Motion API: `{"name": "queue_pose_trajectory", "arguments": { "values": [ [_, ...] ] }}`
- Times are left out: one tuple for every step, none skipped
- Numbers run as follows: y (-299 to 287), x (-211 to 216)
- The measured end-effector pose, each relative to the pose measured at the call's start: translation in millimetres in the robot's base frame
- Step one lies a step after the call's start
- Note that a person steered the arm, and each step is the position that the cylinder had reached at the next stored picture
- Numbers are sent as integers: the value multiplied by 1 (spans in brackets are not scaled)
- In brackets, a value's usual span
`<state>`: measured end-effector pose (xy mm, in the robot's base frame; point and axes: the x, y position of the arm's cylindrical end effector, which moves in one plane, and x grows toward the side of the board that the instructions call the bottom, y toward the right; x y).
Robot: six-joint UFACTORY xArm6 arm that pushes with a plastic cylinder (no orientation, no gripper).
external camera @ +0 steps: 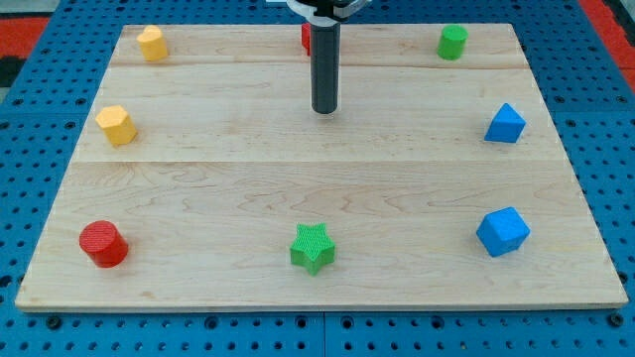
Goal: Point at the red star
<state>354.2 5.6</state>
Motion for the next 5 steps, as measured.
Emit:
{"name": "queue_pose_trajectory", "arguments": {
  "values": [
    [-6,-1],
    [-14,-1],
    [-16,-19],
    [-9,-51],
    [-9,-52]
  ]
}}
